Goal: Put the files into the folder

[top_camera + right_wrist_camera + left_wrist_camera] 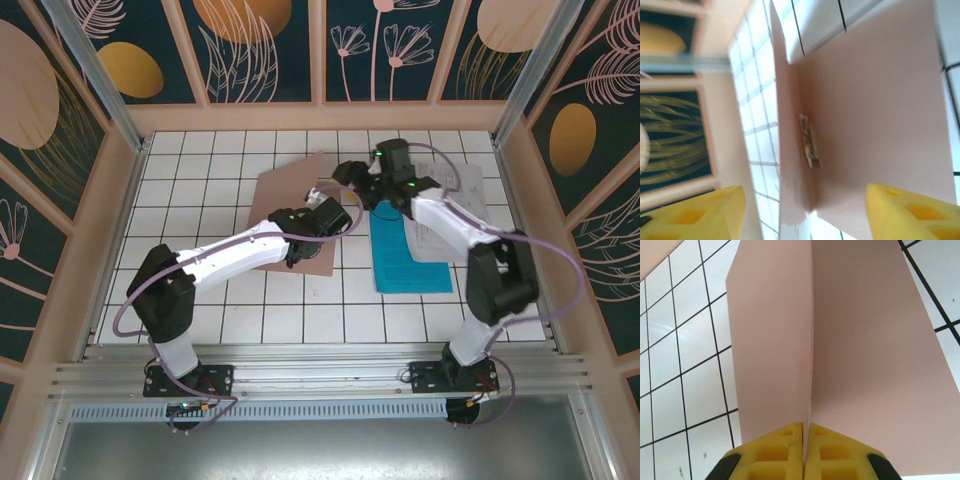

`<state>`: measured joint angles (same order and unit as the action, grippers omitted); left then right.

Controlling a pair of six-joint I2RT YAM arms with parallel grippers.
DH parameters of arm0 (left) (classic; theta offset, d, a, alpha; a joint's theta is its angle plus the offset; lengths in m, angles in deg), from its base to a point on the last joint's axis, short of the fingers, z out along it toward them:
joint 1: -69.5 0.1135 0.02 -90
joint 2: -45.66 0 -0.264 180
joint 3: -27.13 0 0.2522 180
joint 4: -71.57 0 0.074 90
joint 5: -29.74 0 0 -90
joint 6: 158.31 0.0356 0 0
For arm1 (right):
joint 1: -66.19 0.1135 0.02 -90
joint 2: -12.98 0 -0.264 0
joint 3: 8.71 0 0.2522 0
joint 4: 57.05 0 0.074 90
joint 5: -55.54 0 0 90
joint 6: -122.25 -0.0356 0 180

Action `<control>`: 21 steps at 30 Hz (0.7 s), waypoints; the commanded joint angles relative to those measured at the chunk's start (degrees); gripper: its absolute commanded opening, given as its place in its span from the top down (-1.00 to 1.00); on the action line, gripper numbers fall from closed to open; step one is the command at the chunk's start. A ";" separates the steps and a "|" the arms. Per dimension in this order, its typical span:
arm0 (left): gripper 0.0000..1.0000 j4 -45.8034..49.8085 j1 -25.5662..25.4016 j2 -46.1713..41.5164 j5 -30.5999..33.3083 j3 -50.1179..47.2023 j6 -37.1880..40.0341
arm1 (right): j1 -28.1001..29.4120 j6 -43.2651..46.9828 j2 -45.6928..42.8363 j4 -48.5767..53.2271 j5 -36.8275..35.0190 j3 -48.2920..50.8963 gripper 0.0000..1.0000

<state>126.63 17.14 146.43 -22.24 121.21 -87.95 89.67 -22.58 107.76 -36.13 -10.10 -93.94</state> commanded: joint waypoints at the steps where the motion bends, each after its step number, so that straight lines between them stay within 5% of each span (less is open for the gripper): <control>1: 1.00 1.88 0.15 -2.10 -0.88 -0.67 -3.83 | -1.18 -1.50 -3.05 -3.85 -5.10 7.57 -0.15; 7: 1.00 3.07 0.15 -4.34 -1.67 -0.95 -6.32 | 4.57 -1.41 6.77 -4.84 -2.97 6.89 0.23; 21: 1.00 2.82 2.25 -10.00 -2.79 -3.77 -12.29 | 9.92 0.66 26.64 6.93 -6.11 -6.67 0.35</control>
<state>128.47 18.10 139.22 -23.99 118.65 -96.71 99.05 -23.34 132.06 -35.95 -13.22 -99.47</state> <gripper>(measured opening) 0.060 0.326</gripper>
